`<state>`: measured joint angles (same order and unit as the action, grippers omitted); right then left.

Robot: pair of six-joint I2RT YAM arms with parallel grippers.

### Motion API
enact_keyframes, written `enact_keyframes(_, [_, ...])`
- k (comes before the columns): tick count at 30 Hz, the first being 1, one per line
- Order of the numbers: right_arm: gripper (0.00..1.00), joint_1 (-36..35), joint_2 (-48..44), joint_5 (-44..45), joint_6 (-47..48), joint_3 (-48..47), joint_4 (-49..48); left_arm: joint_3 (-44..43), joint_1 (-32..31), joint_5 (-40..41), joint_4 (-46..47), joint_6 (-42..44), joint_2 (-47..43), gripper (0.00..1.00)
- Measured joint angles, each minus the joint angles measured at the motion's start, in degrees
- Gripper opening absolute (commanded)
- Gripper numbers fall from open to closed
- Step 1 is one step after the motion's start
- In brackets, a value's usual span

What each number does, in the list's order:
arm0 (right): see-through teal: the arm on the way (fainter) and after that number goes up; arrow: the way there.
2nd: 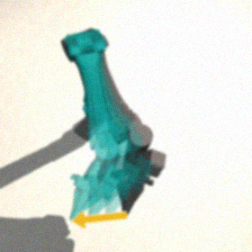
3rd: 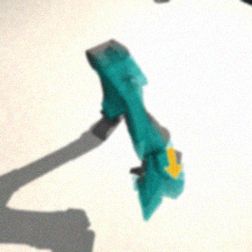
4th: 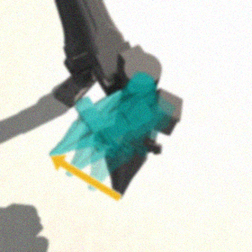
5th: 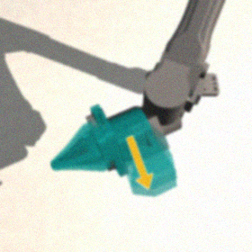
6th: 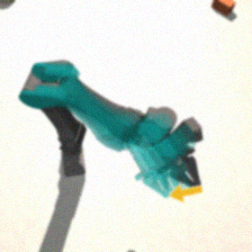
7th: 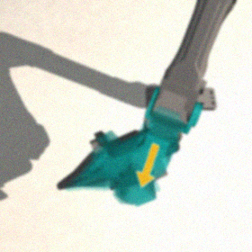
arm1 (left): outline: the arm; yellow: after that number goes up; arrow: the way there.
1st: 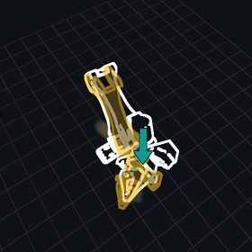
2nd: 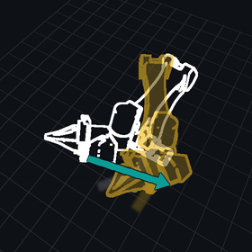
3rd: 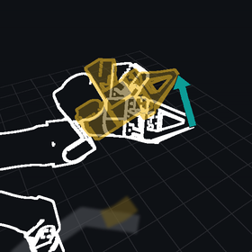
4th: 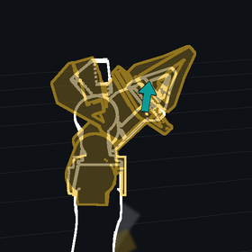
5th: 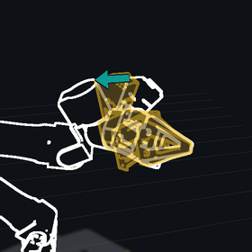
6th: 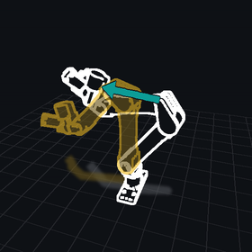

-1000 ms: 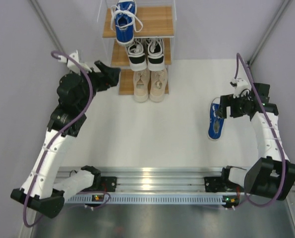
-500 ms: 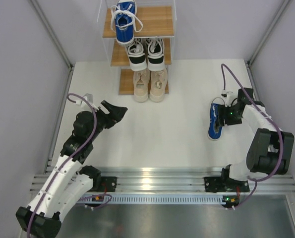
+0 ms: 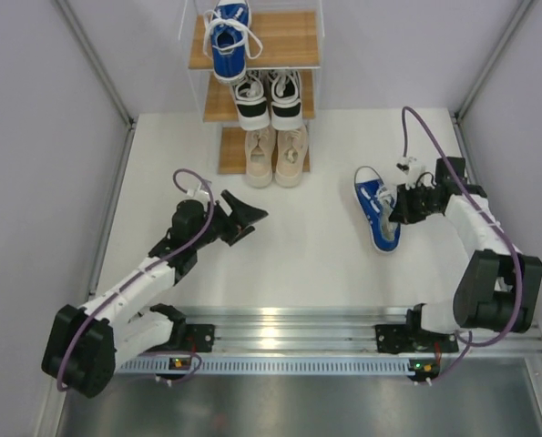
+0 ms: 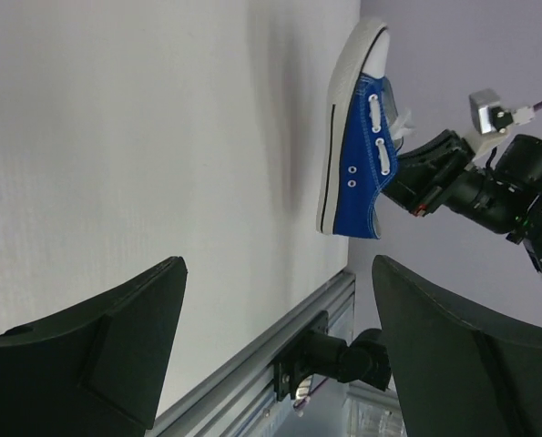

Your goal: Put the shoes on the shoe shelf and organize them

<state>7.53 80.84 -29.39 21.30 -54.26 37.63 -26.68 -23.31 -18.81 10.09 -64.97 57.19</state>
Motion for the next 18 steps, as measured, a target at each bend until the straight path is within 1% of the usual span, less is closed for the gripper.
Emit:
enact_keyframes(2, [0.00, -1.90, -3.93, -4.46, 1.22, 0.00, 0.07, -0.04, -2.23, -1.09, 4.28, -0.48, 2.69, 0.89])
enact_keyframes(4, [0.00, -5.60, -6.51, -7.85, 1.68, -0.02, -0.04, -0.61, -4.37, -2.23, 8.44, -0.85, 6.08, 0.89])
enact_keyframes(7, [0.00, -12.85, -7.50, -12.48, 1.11, 0.00, -0.09, -2.75, -7.63, -3.65, 12.98, -1.07, 12.72, 0.89])
enact_keyframes(10, [0.00, -17.92, -7.45, -15.67, -0.61, 0.20, -0.04, -5.18, -10.84, -4.33, 16.55, -0.94, 17.92, 0.89])
enact_keyframes(13, [0.00, -20.63, -7.28, -18.21, -2.01, 0.20, -0.09, -6.19, -13.51, -4.39, 20.15, -0.92, 20.35, 0.89])
enact_keyframes(18, [0.00, -23.26, -7.08, -20.04, -2.21, 0.13, -0.04, -6.84, -15.65, -4.15, 23.54, -0.94, 22.51, 0.89])
